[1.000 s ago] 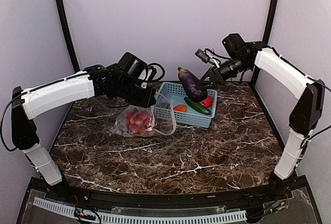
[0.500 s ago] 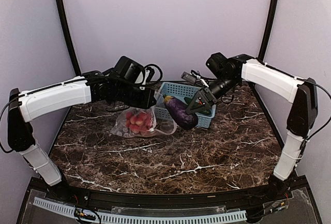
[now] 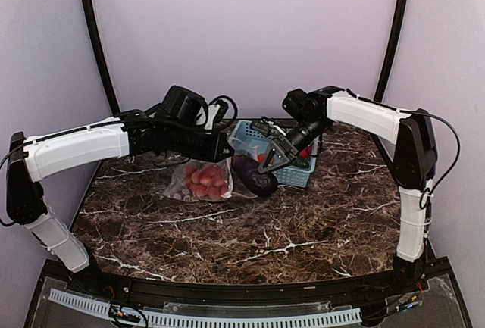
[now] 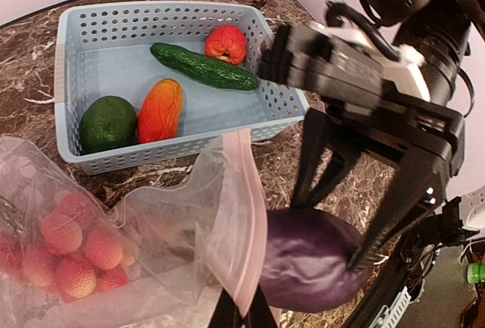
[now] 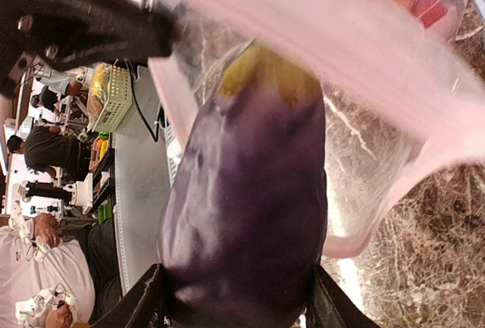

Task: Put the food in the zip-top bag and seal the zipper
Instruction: Place the fake vegetable in the zipper food storage bag.

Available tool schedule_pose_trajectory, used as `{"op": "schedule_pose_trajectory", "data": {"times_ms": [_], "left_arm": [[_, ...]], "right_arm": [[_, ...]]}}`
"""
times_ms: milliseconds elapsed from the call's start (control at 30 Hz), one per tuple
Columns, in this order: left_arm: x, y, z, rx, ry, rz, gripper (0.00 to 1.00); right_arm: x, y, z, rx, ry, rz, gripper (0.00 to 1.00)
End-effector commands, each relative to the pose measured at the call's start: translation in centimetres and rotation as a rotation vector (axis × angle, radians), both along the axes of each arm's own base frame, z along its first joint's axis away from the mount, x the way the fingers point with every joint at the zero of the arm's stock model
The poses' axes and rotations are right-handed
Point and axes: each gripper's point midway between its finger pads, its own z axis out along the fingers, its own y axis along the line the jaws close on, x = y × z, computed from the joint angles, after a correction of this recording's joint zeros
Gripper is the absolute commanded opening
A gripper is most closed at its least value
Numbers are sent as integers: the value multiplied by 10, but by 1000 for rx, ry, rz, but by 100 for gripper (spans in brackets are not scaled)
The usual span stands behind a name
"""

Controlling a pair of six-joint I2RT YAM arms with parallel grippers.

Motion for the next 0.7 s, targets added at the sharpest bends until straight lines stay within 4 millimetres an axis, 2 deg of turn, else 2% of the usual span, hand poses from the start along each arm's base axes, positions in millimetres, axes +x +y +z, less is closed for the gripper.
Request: {"op": "schedule_pose_trajectory", "data": {"times_ms": [0, 133, 200, 300, 367, 433, 533, 667], "left_arm": [[-13, -14, 12, -94, 11, -92, 1], [-16, -18, 14, -107, 14, -109, 1], [-16, -18, 15, -108, 10, -103, 1], [-15, -14, 24, -124, -5, -82, 1], [-14, -11, 30, -137, -21, -66, 1], [-13, -7, 34, -140, -34, -45, 1], [-12, 0, 33, -131, -44, -16, 1], [-11, 9, 28, -110, -54, 20, 1]], "right_arm": [[16, 18, -2, -28, 2, -33, 41], [27, 42, -13, -43, -23, -26, 41], [25, 58, -17, -43, -45, -1, 44], [16, 75, -10, -17, -66, 35, 53], [13, 79, 3, 9, -98, 47, 64], [15, 78, 16, 20, -146, 39, 75], [18, 68, 33, 25, -210, 22, 79], [22, 45, 47, 13, -258, -17, 83]]}}
